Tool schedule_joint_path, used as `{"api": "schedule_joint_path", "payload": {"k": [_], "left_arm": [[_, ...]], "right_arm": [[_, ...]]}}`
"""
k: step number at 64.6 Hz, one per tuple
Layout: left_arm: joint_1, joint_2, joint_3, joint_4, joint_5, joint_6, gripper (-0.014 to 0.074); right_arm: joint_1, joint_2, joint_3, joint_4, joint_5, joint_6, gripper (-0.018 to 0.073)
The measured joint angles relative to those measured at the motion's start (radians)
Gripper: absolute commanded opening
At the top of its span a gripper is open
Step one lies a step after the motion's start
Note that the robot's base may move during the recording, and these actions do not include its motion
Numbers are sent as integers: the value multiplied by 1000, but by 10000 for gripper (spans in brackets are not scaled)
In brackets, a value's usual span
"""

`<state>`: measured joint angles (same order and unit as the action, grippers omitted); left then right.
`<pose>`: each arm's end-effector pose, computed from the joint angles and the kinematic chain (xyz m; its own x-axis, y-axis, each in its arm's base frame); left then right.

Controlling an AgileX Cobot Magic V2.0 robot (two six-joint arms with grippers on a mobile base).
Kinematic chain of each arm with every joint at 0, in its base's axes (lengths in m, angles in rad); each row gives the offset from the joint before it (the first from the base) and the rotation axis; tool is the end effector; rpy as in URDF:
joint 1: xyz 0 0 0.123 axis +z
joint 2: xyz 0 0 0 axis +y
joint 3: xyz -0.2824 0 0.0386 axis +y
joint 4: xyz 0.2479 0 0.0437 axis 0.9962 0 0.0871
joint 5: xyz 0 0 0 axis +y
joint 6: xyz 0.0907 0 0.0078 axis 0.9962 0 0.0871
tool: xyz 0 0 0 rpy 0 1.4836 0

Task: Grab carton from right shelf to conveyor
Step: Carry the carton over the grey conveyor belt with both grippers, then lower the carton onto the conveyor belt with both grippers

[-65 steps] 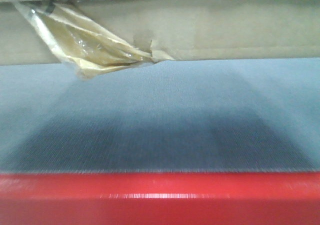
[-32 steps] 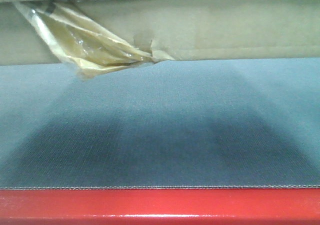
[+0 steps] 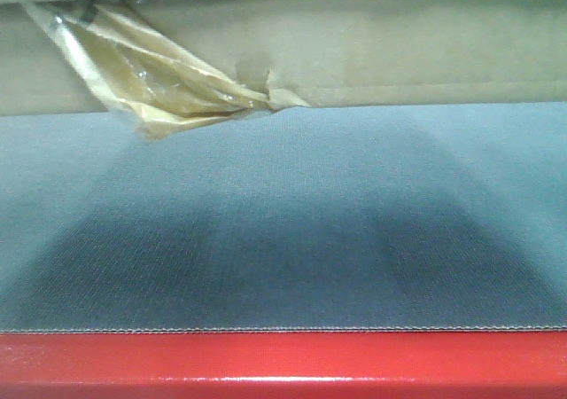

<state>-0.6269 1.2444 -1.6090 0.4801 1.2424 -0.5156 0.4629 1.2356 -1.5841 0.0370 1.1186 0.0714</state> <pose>0.2029 -0.0978 0.4761 -0.6120 0.0634 -0.7883 0.0635 0.9975 0.0308 0.2064 0.1064 0.4706 -0.6033 -0.2034 -0.7711 -0.4182 0.9040 0.0888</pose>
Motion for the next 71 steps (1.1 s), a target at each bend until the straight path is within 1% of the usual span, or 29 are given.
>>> {"api": "schedule_joint_path", "payload": {"k": [21,28,31,36,40,43,45,46,51,53,57,63,71], "left_arm": [[0,0,0,0,-7,0,-10],[0,0,0,7,-29,0,-6],[13,0,0,8,-45,0,-4],[57,6,0,0,-84,0,4],[115,15,0,-33,-131,25,17],[171,23,0,-73,-173,56,15],[204,31,0,-117,-195,83,15],[238,36,0,-144,-215,114,15],[325,66,2,-246,-256,199,15],[352,79,4,-272,-265,229,15],[404,112,6,-308,-277,262,15],[445,172,8,-323,-285,285,15],[461,245,8,-326,-304,296,15]], "right_arm": [[0,0,0,0,0,0,-68],[0,0,2,-2,-29,0,-68],[0,0,2,-2,-54,0,-68],[0,6,2,7,-116,0,-68],[0,22,2,17,-168,0,-68],[0,42,2,22,-195,0,-68],[0,57,2,24,-213,0,-68],[0,69,2,27,-219,0,-68],[0,125,2,36,-249,2,-68],[0,145,2,39,-260,5,-68],[0,195,2,49,-283,4,-68],[0,270,2,61,-329,6,-68],[0,346,2,66,-366,6,-68]]}}
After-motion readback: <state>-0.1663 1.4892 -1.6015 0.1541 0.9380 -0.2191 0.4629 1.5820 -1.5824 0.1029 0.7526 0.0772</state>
